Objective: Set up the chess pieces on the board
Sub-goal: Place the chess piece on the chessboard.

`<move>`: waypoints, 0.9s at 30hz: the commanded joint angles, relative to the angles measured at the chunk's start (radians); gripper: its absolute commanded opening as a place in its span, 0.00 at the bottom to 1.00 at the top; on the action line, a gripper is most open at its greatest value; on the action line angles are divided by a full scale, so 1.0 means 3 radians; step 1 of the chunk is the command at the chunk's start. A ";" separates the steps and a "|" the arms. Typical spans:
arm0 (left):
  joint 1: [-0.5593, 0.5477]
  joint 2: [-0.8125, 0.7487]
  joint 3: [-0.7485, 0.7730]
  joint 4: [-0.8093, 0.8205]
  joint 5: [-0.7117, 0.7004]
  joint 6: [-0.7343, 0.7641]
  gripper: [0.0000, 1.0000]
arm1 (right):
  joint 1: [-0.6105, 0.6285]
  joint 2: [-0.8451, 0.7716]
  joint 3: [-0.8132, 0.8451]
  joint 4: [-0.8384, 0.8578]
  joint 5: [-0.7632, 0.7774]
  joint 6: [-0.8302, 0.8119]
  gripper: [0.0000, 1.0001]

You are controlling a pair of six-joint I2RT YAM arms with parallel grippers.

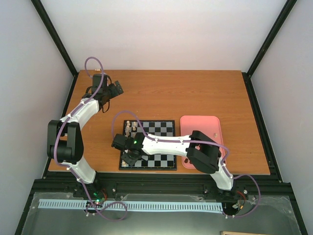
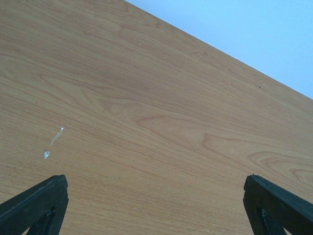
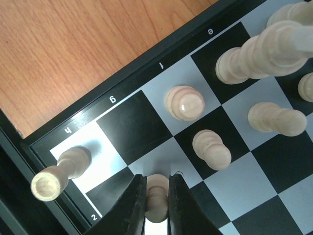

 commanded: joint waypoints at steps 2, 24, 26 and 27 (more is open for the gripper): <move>-0.0006 0.0032 0.0133 0.0004 -0.0013 0.0057 1.00 | -0.0009 0.0093 0.0064 0.0017 0.0071 -0.0037 0.06; -0.0005 0.0031 0.0128 0.0004 -0.0011 0.0057 1.00 | -0.0006 0.0119 0.0056 0.0060 0.0053 -0.0022 0.09; -0.0005 0.0030 0.0127 0.0008 -0.0008 0.0056 1.00 | -0.0009 0.0114 0.0050 0.0060 0.0032 -0.0030 0.11; -0.0008 0.0033 0.0127 0.0004 -0.0009 0.0057 1.00 | -0.0006 0.0114 0.0053 0.0057 0.0028 -0.0032 0.12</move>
